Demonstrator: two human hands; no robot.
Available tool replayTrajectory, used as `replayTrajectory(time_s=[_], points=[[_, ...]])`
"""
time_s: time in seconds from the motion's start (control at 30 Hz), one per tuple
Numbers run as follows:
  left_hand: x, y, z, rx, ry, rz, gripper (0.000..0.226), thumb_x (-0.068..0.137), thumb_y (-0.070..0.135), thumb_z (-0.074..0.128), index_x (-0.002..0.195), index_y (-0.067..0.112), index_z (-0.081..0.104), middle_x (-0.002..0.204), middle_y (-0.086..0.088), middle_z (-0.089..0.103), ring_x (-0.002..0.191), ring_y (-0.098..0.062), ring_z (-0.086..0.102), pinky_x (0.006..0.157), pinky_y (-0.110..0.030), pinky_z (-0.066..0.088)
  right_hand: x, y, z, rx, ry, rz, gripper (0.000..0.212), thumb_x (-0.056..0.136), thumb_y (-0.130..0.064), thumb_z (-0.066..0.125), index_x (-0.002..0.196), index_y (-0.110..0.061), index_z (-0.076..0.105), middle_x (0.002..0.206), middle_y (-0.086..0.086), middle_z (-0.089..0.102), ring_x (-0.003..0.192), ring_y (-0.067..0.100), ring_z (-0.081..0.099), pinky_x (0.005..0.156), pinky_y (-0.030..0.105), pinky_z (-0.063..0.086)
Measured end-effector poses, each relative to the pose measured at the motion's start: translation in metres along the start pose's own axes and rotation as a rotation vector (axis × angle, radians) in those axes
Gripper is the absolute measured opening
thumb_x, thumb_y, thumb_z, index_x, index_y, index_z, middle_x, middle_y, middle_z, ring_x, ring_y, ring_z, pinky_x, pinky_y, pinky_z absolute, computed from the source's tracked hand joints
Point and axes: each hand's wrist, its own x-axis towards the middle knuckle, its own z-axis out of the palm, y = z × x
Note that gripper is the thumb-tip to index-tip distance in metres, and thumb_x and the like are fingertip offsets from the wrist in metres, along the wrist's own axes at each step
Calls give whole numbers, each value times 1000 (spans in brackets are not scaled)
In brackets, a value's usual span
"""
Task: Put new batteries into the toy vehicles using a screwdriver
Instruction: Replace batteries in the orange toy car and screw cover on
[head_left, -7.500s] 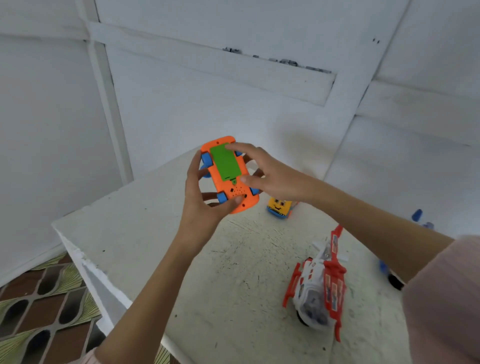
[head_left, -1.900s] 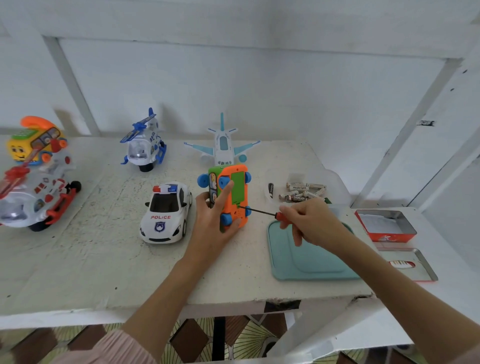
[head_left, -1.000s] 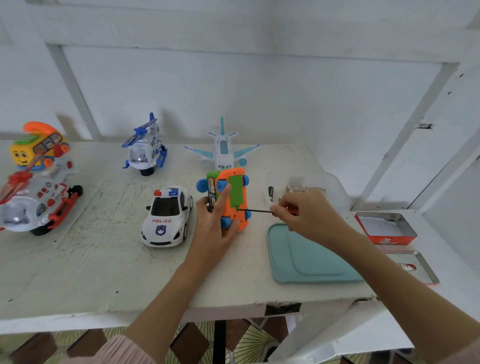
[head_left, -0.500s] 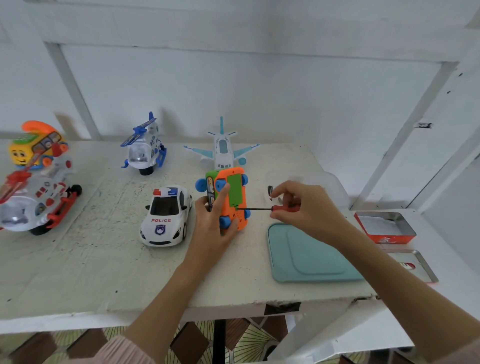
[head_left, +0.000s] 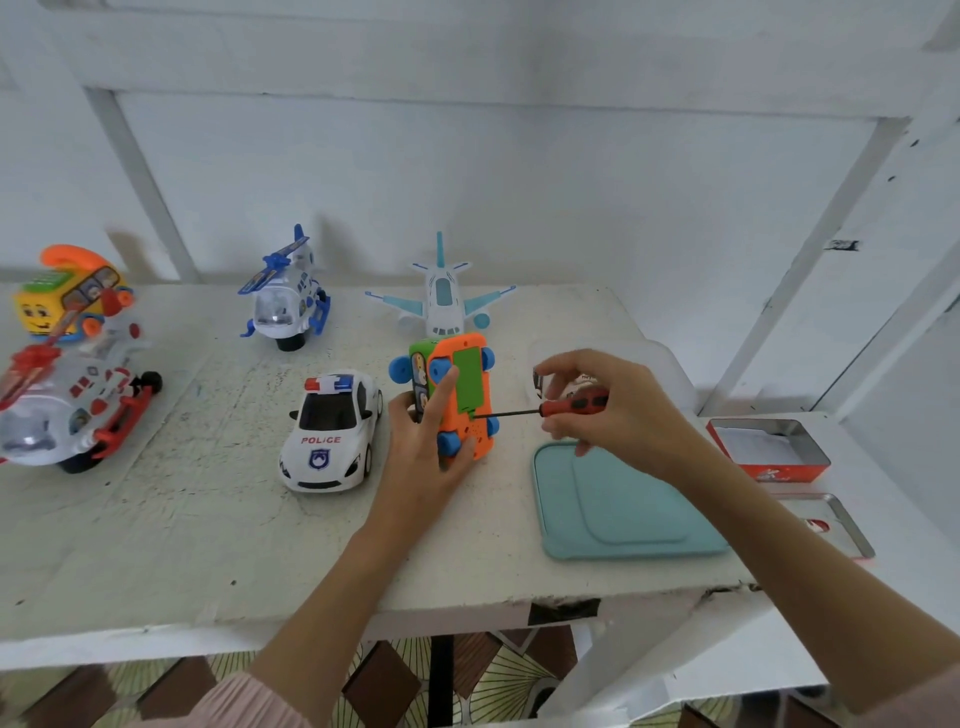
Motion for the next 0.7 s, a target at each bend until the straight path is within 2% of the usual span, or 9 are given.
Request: replayTrajectory(time_s=[0.1, 0.13, 0.2, 0.27, 0.37, 0.43, 0.53, 0.6, 0.7], points=[[0, 1, 0, -1, -6, -2, 68, 83, 49, 44, 142, 45, 10, 116, 2, 25, 100, -6, 37, 85, -6, 30, 0, -4, 2, -14, 4, 80, 18, 86, -35, 58, 94, -19, 58, 70, 9, 66, 45, 23, 64, 42, 27, 51], [0, 1, 0, -1, -9, 1, 68, 83, 49, 44, 142, 45, 10, 116, 2, 26, 100, -5, 36, 85, -7, 30, 1, -3, 3, -66, 23, 82, 23, 89, -37, 53, 87, -16, 60, 64, 10, 66, 42, 24, 62, 40, 25, 49], [0, 1, -1, -10, -19, -5, 68, 82, 51, 44, 141, 46, 10, 116, 2, 26, 97, -1, 37, 86, -7, 29, 2, -2, 3, -138, 76, 21, 18, 90, -28, 57, 87, -11, 63, 63, 9, 66, 42, 22, 60, 42, 26, 50], [-1, 1, -2, -24, -20, -27, 70, 81, 52, 43, 141, 46, 9, 116, 2, 26, 100, 5, 37, 85, -5, 28, 1, 0, 2, -103, 90, -24, 10, 82, -13, 67, 92, -12, 64, 72, 8, 65, 53, 20, 63, 49, 25, 54], [-1, 0, -2, -24, -13, -51, 71, 81, 52, 43, 142, 45, 8, 116, 1, 27, 97, -3, 38, 85, -4, 28, 0, 0, 0, 6, 34, 2, 30, 75, -1, 72, 98, -16, 63, 89, 6, 63, 74, 17, 66, 58, 24, 57], [0, 0, -2, -24, -13, -40, 71, 81, 52, 44, 142, 45, 9, 115, 1, 27, 99, -4, 38, 85, -5, 28, 1, -1, 2, 80, 33, 66, 25, 79, -14, 71, 101, -15, 61, 89, 7, 66, 66, 21, 68, 54, 28, 57], [0, 3, -2, -63, -22, -8, 73, 83, 44, 56, 142, 46, 11, 117, 1, 26, 106, 16, 35, 86, 0, 32, 3, -2, 3, -62, 49, 146, 27, 88, -36, 56, 92, -10, 60, 64, 10, 66, 42, 24, 62, 41, 25, 50], [0, 4, -3, -64, -18, 5, 75, 84, 38, 61, 141, 44, 14, 118, 1, 26, 108, 20, 34, 85, 1, 33, 4, -1, 3, -165, 72, 90, 22, 87, -29, 60, 86, -8, 62, 62, 9, 65, 38, 17, 58, 40, 23, 47], [-1, 4, -3, -13, -14, -29, 70, 81, 50, 48, 141, 45, 10, 115, 3, 26, 104, 11, 34, 82, -1, 30, 3, 0, 1, -224, 108, 28, 13, 75, -20, 75, 77, -13, 63, 67, 6, 64, 46, 6, 54, 46, 17, 46]])
